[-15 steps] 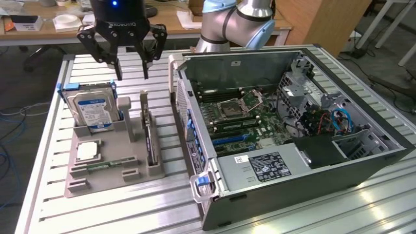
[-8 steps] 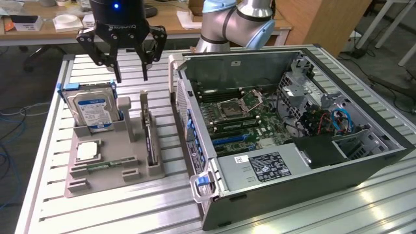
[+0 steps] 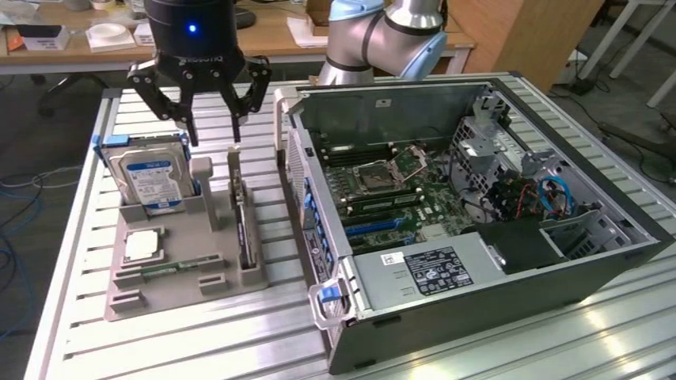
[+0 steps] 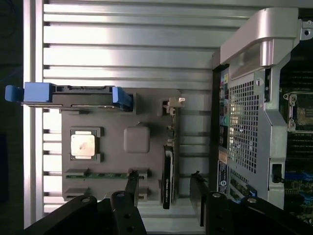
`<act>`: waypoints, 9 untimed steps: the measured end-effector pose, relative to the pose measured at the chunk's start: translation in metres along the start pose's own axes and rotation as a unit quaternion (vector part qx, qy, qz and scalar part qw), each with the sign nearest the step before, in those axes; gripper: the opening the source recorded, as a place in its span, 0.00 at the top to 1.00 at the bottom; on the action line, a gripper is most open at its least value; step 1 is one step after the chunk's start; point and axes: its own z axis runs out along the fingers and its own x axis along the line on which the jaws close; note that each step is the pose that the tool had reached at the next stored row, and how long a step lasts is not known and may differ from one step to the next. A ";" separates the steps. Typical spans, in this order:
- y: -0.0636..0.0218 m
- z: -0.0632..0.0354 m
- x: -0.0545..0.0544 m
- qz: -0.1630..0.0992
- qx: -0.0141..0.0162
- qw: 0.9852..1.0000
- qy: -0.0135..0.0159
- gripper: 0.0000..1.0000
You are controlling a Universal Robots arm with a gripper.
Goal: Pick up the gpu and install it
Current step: 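Pick up the gpu and move the gpu toward the slot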
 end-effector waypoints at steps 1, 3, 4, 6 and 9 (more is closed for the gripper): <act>-0.0011 0.0018 0.000 0.000 0.000 1.000 0.000 0.45; -0.0042 0.0053 0.000 -0.001 0.000 1.000 0.000 0.45; -0.0062 0.0070 0.000 -0.001 0.000 1.000 0.000 0.45; -0.0101 0.0106 0.000 -0.001 0.000 1.000 0.000 0.45; -0.0155 0.0157 0.000 -0.002 0.000 1.000 0.000 0.45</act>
